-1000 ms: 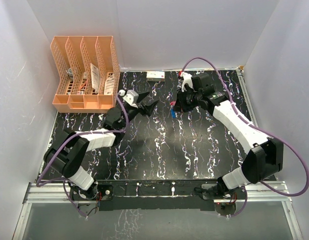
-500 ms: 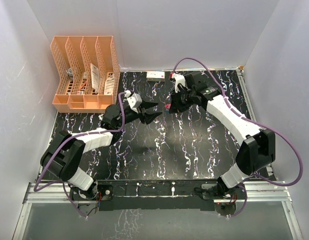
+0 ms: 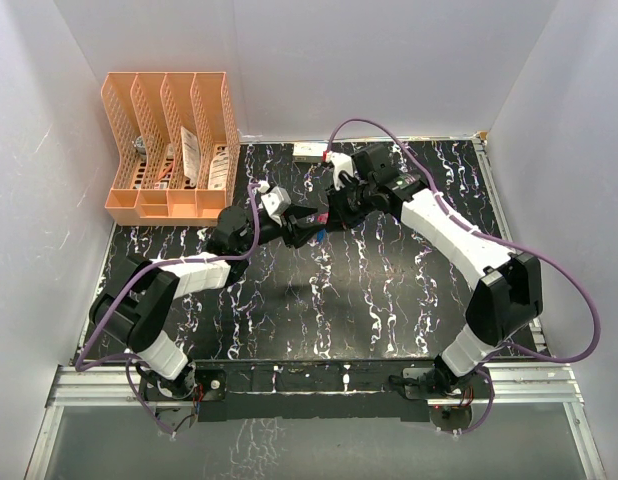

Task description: Put the keys on the keyring

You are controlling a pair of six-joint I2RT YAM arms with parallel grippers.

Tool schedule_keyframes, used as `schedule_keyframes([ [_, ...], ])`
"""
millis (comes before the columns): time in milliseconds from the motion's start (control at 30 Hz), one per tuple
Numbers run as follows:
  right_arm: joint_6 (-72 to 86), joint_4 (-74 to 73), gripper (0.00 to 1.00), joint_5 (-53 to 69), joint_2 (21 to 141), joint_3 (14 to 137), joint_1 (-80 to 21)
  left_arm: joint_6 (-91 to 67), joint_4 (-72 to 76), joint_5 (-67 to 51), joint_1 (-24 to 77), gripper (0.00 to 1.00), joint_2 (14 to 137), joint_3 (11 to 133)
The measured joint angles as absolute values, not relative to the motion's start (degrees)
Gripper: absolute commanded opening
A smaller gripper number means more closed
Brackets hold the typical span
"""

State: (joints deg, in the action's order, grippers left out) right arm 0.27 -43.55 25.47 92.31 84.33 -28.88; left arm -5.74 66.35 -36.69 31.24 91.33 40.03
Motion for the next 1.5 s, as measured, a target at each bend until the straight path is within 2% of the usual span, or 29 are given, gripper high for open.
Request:
schedule_keyframes([
  [133,0.03,-43.57,0.0,24.95,92.36,84.36,-29.98,-5.21,66.08,-35.4,31.24,0.47,91.46,40.03],
  [500,0.05,-43.62,0.0,24.62,92.36,84.68,-31.29,-2.83,63.92,-31.75,31.24,0.38,91.46,40.05],
  [800,0.03,-43.55,0.0,24.56,92.36,84.99,-31.77,-2.5,63.75,-31.86,31.44,0.16,91.46,40.1],
  [933,0.03,-43.44,0.0,24.51,92.36,84.99,-31.83,-2.55,63.75,-32.56,31.64,0.0,91.46,40.12],
  [1367,0.49,-43.09,0.0,23.4,92.36,84.99,-31.86,-3.09,61.52,-31.9,31.64,0.0,91.18,40.93],
  [1500,1.98,-41.34,0.09,22.28,92.36,84.97,-31.88,-4.49,60.45,-29.08,31.64,0.0,90.21,40.95],
])
